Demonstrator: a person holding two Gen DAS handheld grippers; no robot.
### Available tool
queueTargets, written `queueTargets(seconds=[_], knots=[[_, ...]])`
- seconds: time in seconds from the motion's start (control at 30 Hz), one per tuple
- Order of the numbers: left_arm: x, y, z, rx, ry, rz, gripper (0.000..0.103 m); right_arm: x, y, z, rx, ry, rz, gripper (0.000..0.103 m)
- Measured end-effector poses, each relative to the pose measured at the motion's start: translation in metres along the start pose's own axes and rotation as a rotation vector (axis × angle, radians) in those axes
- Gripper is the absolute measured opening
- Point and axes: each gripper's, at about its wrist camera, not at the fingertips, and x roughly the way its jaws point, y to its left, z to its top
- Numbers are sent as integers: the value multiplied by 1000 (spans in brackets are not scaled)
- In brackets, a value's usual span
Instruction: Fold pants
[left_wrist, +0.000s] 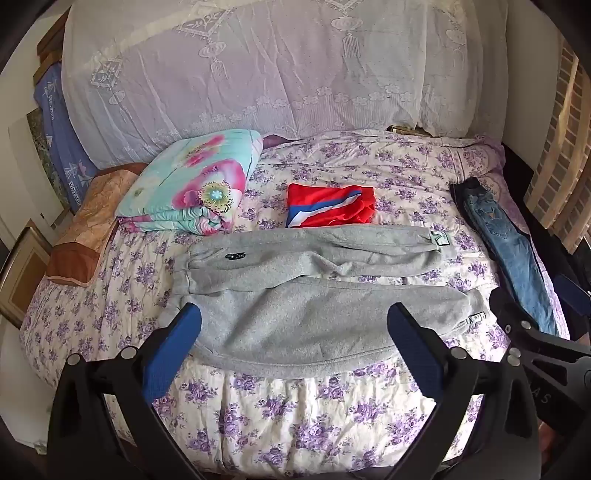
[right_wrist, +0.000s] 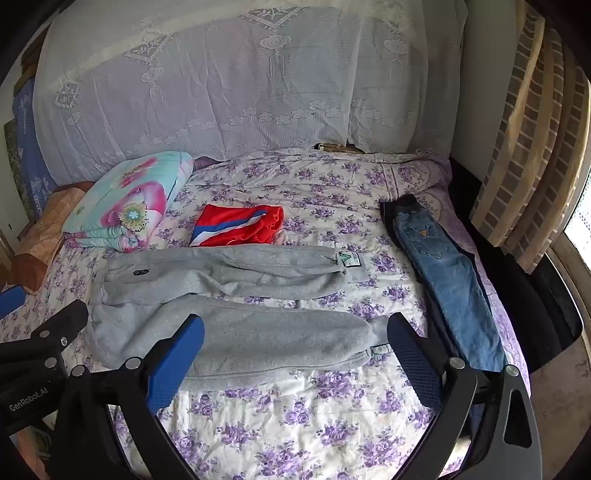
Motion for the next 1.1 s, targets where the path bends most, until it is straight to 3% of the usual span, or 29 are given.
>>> queueTargets(seconds=[1.1], knots=[[11,-7,2,-22,24,-19,98,0,3,-1,-4,6,-2,99]])
